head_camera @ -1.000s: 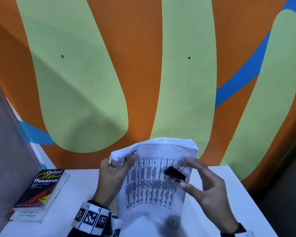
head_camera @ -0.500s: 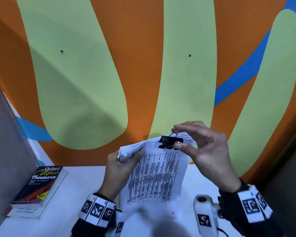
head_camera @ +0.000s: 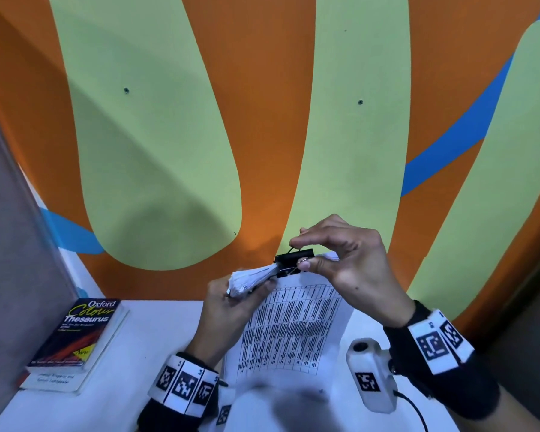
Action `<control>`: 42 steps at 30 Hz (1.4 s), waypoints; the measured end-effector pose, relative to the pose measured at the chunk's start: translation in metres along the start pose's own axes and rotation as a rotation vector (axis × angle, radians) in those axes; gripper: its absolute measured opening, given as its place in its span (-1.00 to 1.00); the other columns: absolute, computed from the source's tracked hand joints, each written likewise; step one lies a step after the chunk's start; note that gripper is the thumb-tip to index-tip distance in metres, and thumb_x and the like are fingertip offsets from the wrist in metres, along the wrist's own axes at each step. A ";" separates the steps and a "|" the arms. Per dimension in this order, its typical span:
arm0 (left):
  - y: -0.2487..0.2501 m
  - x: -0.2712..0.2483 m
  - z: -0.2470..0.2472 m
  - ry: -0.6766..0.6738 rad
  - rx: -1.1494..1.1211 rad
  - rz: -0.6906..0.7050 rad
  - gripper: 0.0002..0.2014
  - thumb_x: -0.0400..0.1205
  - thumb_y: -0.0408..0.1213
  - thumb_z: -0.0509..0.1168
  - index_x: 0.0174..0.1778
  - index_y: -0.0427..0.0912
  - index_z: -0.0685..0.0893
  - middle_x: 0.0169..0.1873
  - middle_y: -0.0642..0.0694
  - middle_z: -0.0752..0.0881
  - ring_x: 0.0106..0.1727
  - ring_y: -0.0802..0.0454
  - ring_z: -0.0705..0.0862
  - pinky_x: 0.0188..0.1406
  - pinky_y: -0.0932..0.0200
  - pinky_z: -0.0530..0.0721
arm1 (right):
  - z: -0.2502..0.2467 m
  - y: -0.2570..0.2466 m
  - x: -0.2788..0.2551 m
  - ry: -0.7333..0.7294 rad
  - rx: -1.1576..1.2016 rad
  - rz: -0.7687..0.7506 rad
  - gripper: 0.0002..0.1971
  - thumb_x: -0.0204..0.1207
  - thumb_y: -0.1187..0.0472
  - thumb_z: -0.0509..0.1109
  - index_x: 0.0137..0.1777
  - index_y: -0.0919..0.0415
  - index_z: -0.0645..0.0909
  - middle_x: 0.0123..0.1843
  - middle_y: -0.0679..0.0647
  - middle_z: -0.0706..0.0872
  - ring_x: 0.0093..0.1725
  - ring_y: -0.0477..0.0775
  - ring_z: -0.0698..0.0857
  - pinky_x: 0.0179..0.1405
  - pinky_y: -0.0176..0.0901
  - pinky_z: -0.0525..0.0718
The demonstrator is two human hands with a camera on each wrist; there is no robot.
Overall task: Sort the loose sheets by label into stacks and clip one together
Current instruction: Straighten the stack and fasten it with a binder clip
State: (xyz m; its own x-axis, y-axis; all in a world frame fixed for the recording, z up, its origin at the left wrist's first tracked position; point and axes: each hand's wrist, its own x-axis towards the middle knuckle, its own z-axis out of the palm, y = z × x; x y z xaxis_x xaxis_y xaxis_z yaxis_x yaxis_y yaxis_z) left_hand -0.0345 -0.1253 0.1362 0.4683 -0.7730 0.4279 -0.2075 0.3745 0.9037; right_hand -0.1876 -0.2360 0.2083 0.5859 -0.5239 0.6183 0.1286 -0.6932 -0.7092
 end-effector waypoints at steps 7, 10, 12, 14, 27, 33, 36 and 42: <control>-0.002 0.003 -0.005 0.031 -0.066 -0.015 -0.74 0.45 -0.38 0.44 -0.13 0.11 0.85 -0.23 0.00 0.86 -0.16 0.07 0.82 -0.19 0.18 0.76 | -0.004 0.008 -0.002 -0.072 0.065 0.129 -0.58 0.26 0.42 0.64 0.10 0.07 0.78 0.00 -0.03 0.84 0.20 0.05 0.71 0.29 0.17 0.64; -0.006 0.005 -0.007 0.046 -0.053 -0.028 -0.78 0.44 -0.32 0.45 -0.13 0.13 0.85 -0.22 -0.04 0.86 -0.16 0.00 0.82 -0.15 0.04 0.78 | -0.009 0.004 0.000 -0.163 0.002 0.171 -0.53 0.31 0.29 0.64 0.25 0.07 0.72 0.14 -0.10 0.80 0.29 -0.11 0.67 0.36 0.06 0.61; -0.008 0.006 -0.008 0.052 -0.043 -0.032 -0.84 0.45 -0.25 0.47 -0.16 0.14 0.85 -0.23 -0.06 0.86 -0.19 -0.01 0.81 -0.17 -0.08 0.75 | -0.014 0.001 0.003 -0.235 -0.042 0.199 -0.51 0.39 0.08 0.59 0.34 0.04 0.67 0.26 -0.16 0.73 0.31 -0.21 0.64 0.35 -0.03 0.63; -0.010 0.006 -0.007 0.041 -0.035 -0.039 -0.88 0.43 -0.19 0.50 -0.17 0.13 0.85 -0.24 -0.09 0.85 -0.21 -0.02 0.79 -0.15 -0.19 0.74 | -0.016 0.000 0.006 -0.280 -0.067 0.207 -0.54 0.50 -0.05 0.45 0.39 0.03 0.63 0.34 -0.17 0.68 0.32 -0.21 0.64 0.28 0.01 0.68; -0.007 0.007 -0.004 -0.012 -0.033 -0.069 -0.85 0.42 -0.24 0.49 -0.16 0.11 0.85 -0.23 -0.06 0.86 -0.16 -0.08 0.83 -0.07 -0.09 0.78 | 0.005 0.005 0.017 -0.599 -0.969 0.201 -0.46 0.20 -0.36 0.53 0.11 -0.07 0.71 0.60 -0.25 0.38 0.41 0.06 0.52 0.19 0.01 0.50; -0.013 0.008 -0.013 0.003 -0.003 -0.063 -0.91 0.43 -0.10 0.54 -0.18 0.07 0.85 -0.23 -0.17 0.85 -0.17 -0.24 0.80 -0.18 -0.13 0.77 | -0.001 0.013 0.018 -0.528 -1.016 0.252 -0.64 0.29 -0.16 0.58 -0.09 0.08 0.68 -0.24 -0.04 0.75 -0.23 0.10 0.64 -0.41 -0.19 0.35; -0.020 0.013 -0.028 0.071 0.018 -0.013 -0.84 0.44 -0.13 0.52 -0.12 -0.08 0.82 -0.18 0.02 0.86 -0.14 0.05 0.82 -0.17 0.21 0.73 | -0.033 0.028 0.013 -0.342 -0.774 0.455 -0.65 0.16 0.04 0.70 -0.30 0.22 0.64 -0.43 -0.03 0.67 -0.42 0.03 0.60 -0.49 -0.12 0.45; -0.009 0.025 -0.037 0.175 0.017 0.062 -0.62 0.37 0.03 0.52 -0.02 -0.15 0.79 -0.13 0.11 0.85 -0.09 0.18 0.80 -0.10 0.32 0.70 | -0.007 0.053 -0.022 0.193 0.161 0.334 -0.76 0.54 0.41 0.42 0.19 0.25 0.63 0.05 0.07 0.82 0.04 0.02 0.79 0.01 -0.14 0.73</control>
State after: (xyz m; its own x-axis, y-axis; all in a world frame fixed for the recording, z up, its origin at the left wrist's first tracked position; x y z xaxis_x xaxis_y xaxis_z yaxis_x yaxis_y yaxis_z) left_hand 0.0108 -0.1294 0.1386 0.5964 -0.6472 0.4749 -0.2545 0.4086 0.8765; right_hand -0.1992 -0.2647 0.1598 0.4575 -0.8010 0.3863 0.0894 -0.3907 -0.9161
